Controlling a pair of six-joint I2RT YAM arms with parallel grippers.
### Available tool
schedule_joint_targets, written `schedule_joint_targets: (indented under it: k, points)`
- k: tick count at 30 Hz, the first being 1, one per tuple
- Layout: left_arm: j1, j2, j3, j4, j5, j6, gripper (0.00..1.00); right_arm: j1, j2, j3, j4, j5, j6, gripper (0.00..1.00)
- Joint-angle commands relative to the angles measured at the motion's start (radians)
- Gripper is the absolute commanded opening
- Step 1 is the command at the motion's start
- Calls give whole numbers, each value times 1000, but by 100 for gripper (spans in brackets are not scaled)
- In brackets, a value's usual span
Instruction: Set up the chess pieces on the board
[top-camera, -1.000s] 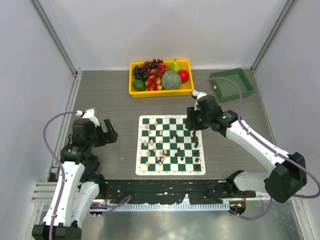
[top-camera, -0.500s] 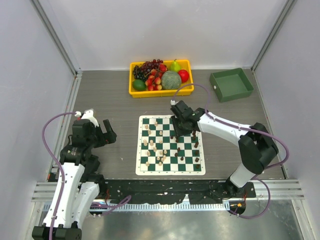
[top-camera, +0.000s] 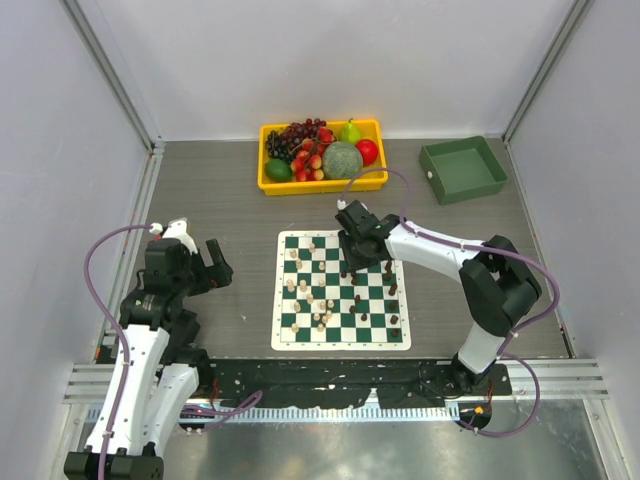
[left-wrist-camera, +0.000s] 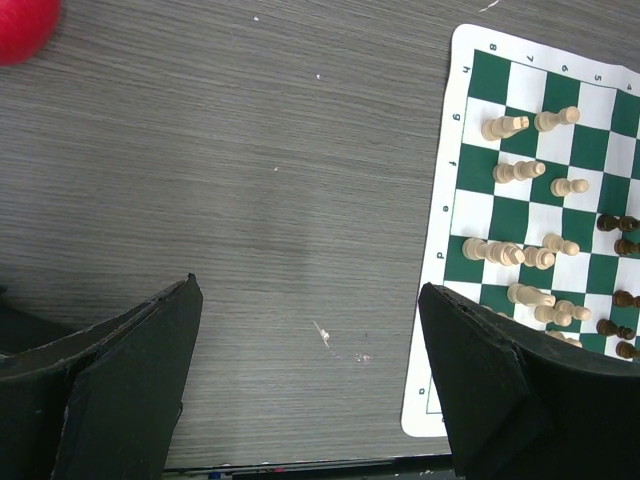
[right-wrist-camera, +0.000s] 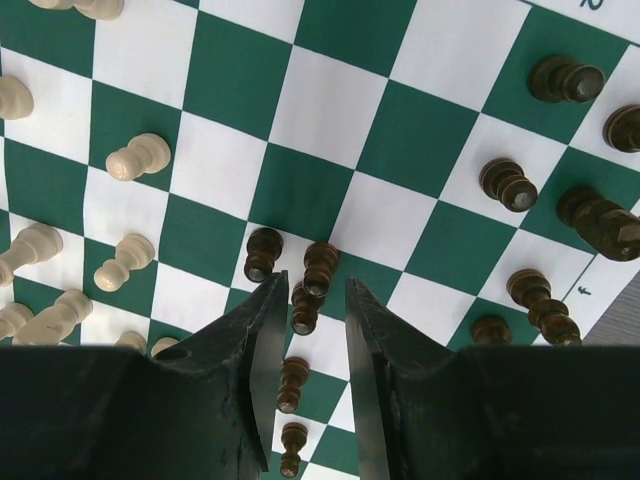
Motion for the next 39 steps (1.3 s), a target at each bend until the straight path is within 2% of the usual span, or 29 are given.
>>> schedule_joint_targets:
  k: [1, 9, 19, 39]
  points:
    - [4, -3, 44, 4, -7, 4, 98, 3, -7, 40, 28, 16, 16, 36]
    - [4, 0, 44, 8, -8, 3, 98, 12, -71, 32, 66, -42, -1, 38]
    - [3, -1, 42, 5, -7, 1, 98, 34, -5, 66, 51, -77, -5, 36]
    - [3, -7, 41, 4, -5, -2, 98, 35, 67, 94, 19, -19, -8, 35]
